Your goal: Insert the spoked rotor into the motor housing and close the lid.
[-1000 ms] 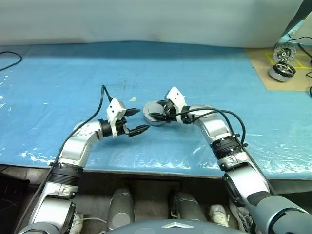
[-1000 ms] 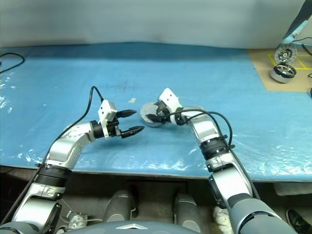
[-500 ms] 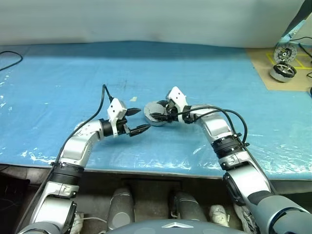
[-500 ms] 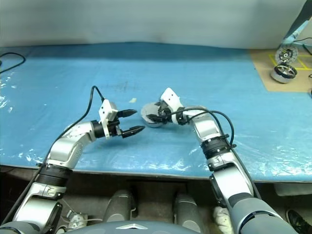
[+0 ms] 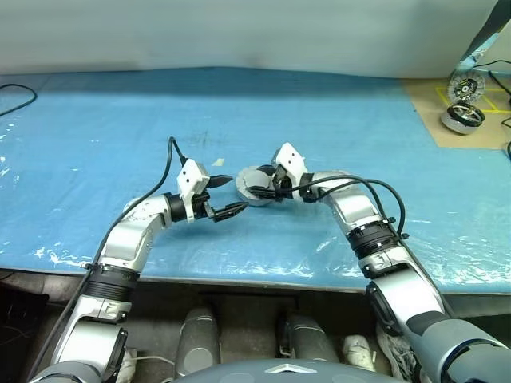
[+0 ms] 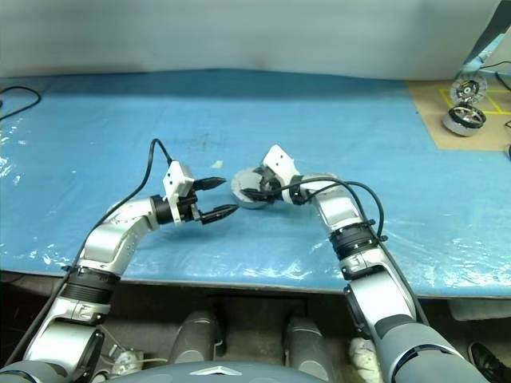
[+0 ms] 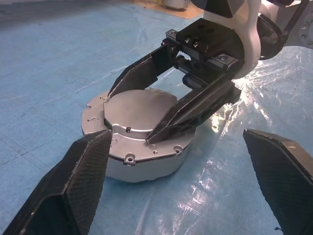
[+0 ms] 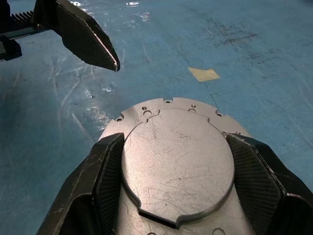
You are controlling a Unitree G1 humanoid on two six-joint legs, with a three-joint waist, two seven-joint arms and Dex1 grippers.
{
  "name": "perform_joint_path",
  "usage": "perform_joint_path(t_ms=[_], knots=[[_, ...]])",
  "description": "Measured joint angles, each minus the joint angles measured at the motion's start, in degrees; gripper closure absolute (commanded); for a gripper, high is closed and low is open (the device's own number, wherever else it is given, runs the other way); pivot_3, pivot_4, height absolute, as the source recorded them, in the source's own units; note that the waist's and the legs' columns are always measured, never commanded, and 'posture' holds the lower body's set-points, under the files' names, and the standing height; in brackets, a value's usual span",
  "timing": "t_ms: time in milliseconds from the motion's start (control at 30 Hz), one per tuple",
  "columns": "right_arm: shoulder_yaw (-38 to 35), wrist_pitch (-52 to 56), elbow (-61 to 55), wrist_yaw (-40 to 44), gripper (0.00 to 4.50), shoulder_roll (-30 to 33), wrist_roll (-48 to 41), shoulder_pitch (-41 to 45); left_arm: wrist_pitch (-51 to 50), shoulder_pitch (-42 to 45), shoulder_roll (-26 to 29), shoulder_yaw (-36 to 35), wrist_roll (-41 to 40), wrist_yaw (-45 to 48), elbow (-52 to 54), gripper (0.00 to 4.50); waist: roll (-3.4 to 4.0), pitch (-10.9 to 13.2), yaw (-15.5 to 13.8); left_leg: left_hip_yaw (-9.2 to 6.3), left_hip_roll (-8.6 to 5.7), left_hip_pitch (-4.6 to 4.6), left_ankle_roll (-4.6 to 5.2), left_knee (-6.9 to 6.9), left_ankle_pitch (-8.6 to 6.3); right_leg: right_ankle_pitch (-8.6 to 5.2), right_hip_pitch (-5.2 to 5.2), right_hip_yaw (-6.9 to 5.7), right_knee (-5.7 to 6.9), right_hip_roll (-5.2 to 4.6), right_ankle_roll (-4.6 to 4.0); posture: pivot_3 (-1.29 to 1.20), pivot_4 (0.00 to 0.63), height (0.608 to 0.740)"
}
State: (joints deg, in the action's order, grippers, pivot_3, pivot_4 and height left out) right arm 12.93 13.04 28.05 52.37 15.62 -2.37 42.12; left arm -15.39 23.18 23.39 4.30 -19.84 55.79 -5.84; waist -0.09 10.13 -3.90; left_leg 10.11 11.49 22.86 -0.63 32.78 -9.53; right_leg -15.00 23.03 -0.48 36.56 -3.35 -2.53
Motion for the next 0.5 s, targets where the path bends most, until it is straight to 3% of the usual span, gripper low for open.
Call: perform_joint_path(t_ms=[267,500], knots=[[0.78,-3.13,2.06,-1.78,1.53,-0.27,0.9,-0.32,-0.01,0.0,0.01,0.13,0.01,0.0,0.01,0.0,0.0,0.0,-0.02,0.01,0.0,-0.35,0.0,-0.01,0.0,-0.01,-0.32,0.04,-0.01,-0.01,-0.02,0.0,0.15,0.74],[2.04,-5.84,1.99,-3.22,1.53,0.17,2.52,-2.46,-0.01,-0.01,-0.01,0.27,0.11,-0.02,0.02,0.0,0.08,-0.15,-0.09,0.02,-0.1,-1.55,0.22,-0.64,-0.16,-0.05,-1.52,0.1,-0.8,-0.09,0.0,0.0,0.15,0.74]])
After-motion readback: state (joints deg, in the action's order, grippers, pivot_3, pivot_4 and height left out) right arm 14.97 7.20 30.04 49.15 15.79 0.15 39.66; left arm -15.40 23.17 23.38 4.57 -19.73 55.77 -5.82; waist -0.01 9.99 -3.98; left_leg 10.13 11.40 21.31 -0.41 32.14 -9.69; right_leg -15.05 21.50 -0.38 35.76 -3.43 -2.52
